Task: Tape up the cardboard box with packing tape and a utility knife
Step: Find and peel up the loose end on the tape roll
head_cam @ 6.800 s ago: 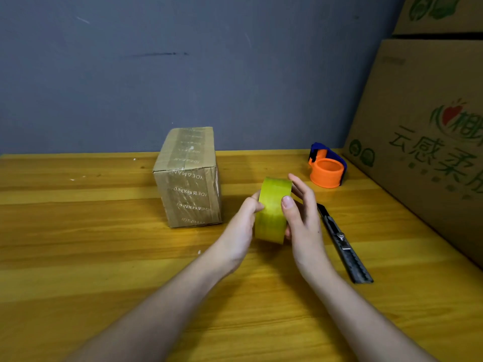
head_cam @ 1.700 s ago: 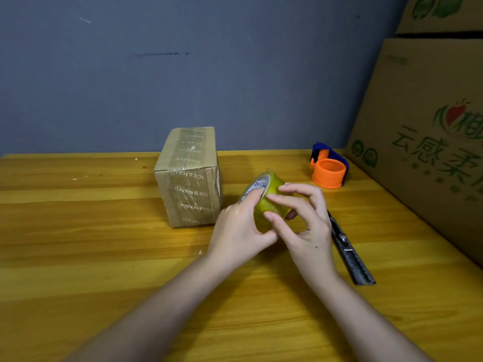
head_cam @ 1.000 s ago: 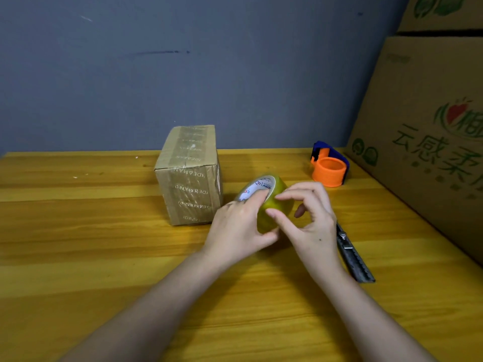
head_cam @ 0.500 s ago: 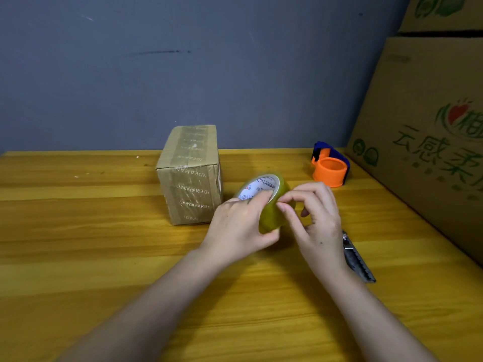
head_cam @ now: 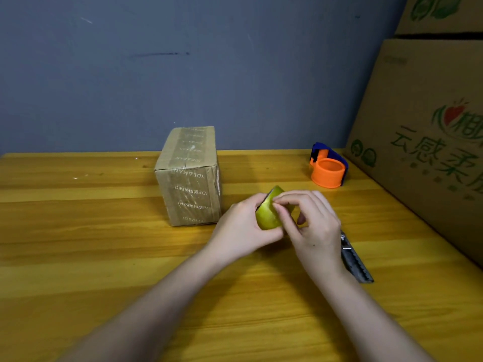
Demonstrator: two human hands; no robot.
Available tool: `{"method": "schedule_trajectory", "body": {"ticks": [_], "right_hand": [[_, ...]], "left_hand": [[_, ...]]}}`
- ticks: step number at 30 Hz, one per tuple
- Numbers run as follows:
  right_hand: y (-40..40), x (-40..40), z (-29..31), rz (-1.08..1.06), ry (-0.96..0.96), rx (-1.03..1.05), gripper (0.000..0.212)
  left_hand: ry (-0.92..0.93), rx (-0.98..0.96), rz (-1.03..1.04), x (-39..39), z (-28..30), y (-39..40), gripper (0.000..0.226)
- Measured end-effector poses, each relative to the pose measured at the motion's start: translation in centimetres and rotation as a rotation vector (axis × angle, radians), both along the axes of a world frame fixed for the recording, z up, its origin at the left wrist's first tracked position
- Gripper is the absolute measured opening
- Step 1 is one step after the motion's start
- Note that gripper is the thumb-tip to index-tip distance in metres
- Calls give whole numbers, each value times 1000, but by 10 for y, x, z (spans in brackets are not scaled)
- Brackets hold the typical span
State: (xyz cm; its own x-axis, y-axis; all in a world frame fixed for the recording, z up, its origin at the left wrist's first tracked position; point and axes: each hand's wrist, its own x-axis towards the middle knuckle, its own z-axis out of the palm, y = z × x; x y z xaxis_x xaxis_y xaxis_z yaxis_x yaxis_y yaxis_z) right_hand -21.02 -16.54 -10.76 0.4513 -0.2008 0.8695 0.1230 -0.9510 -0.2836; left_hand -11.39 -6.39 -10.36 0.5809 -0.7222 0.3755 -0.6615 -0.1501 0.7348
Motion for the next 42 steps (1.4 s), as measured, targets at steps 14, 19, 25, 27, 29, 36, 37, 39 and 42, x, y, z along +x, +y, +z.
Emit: {"method": "schedule_trajectory", "body": {"ticks": [14, 19, 25, 27, 29, 36, 37, 39, 42], "right_hand": [[-11, 0, -1, -89, -1, 133, 26], [-12, -1, 0, -47, -33, 35, 19], [-8, -3, 5, -57, -7, -66, 34], [-8, -5, 6, -53, -3, -79, 34], [-7, -6, 8, -62, 8, -100, 33], [-7, -11, 13, -67, -4, -145, 30], [-5, -11, 14, -55, -6, -158, 26], [1, -11, 14, -35, -2, -181, 18], [3, -11, 16, -20, 0, -168, 20]], "left_hand": [[125, 47, -270, -2, 2, 8, 13], [101, 61, -254, -2, 7, 8, 13], [68, 62, -222, 0, 7, 8, 14], [73, 70, -228, -2, 8, 8, 18], [272, 0, -306, -4, 9, 7, 8], [324, -52, -290, -6, 14, 6, 7], [188, 7, -215, -6, 15, 6, 9], [-133, 160, -15, -6, 16, 8, 21], [-332, 194, 157, -8, 17, 7, 30]]}}
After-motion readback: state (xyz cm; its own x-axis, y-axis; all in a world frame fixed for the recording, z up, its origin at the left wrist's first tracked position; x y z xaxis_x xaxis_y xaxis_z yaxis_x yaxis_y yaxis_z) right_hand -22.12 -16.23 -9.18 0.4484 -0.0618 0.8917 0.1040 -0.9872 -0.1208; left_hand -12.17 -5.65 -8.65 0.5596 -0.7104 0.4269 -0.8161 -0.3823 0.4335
